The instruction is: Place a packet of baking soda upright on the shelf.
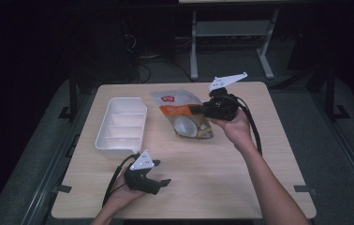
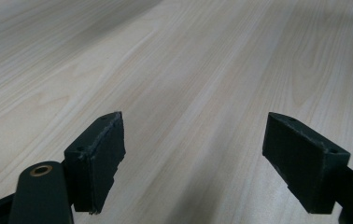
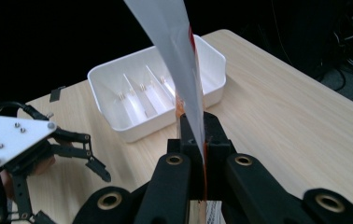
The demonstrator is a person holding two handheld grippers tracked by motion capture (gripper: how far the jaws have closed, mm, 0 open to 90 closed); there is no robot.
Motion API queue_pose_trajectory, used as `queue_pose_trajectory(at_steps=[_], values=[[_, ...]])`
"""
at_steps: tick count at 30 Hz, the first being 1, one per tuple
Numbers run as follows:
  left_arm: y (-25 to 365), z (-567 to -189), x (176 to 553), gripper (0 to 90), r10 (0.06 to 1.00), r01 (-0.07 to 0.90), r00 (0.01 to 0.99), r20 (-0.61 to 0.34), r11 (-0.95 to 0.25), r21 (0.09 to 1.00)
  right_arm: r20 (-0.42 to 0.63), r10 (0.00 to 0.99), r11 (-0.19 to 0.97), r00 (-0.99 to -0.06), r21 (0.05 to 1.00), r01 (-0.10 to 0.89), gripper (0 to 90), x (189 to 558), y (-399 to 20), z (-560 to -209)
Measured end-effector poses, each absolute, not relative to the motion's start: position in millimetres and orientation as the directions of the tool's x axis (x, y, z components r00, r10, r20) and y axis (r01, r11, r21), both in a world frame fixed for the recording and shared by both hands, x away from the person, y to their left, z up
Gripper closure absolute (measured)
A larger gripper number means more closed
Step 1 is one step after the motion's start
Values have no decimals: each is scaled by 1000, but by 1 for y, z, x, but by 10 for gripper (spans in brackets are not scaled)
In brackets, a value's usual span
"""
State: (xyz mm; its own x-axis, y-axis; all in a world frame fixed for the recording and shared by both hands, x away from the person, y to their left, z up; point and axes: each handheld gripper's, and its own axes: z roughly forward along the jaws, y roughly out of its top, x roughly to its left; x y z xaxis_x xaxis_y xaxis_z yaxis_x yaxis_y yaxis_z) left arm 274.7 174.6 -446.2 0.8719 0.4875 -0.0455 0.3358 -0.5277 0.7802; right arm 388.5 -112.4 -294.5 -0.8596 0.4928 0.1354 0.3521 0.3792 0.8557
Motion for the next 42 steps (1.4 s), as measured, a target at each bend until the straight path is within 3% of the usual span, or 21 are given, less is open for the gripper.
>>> queue_pose_trajectory(at_steps=[42], values=[[180, -448, 276, 206, 476, 335, 878, -50, -537, 774, 129, 366, 413, -922, 865, 285, 896, 429, 9, -281]])
